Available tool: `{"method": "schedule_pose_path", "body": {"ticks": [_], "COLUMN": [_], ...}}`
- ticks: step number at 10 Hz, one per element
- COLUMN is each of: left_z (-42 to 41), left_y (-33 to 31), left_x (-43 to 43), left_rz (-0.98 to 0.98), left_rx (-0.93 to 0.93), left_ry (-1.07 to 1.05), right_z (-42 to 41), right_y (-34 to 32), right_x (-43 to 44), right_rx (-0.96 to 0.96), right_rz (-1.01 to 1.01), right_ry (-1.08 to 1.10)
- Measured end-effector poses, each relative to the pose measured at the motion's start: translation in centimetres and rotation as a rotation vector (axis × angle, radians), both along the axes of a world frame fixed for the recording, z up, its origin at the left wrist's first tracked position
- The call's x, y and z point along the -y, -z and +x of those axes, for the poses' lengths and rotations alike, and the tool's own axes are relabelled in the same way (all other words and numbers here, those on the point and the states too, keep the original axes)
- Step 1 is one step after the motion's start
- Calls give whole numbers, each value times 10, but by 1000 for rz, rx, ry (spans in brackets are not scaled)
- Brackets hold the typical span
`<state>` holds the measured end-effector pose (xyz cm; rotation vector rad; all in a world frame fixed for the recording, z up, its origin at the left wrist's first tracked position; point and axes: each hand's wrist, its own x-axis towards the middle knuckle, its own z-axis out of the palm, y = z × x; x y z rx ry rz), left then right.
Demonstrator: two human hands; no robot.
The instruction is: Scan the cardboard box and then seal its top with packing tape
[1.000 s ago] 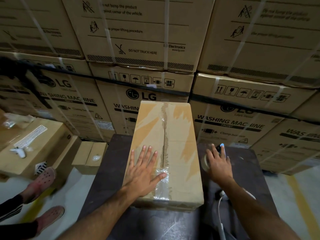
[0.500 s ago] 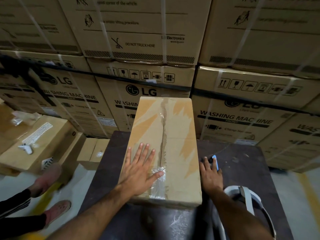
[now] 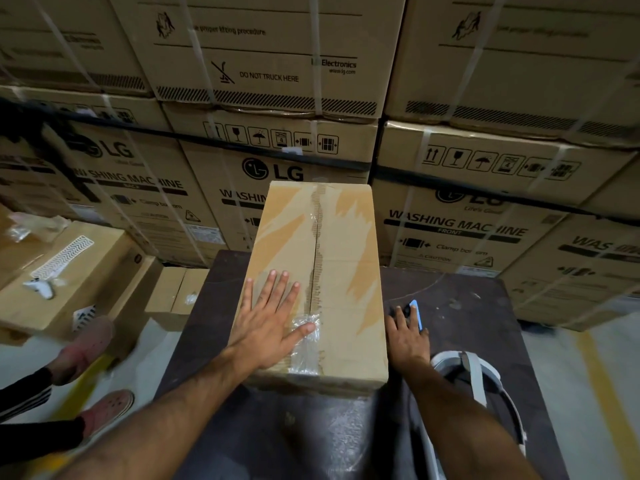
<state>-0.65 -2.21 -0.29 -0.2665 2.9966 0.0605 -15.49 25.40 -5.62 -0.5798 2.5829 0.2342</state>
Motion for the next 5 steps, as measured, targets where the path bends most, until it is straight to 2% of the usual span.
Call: {"method": "schedule_pose_path", "body": {"ticks": [2,5], "left_z": [0,-1], "left_y": [1,-5], "left_x": [1,-2], "left_rz": [2,19], "left_rx": [-2,19], "left_ry": [-3,-20], "right_z": [9,-6], "right_y": [-4,-57], "right_x": [-3,1], "right_rx": [21,87], "right_rz": [-25,-124], "right_ry": [-7,-14]}}
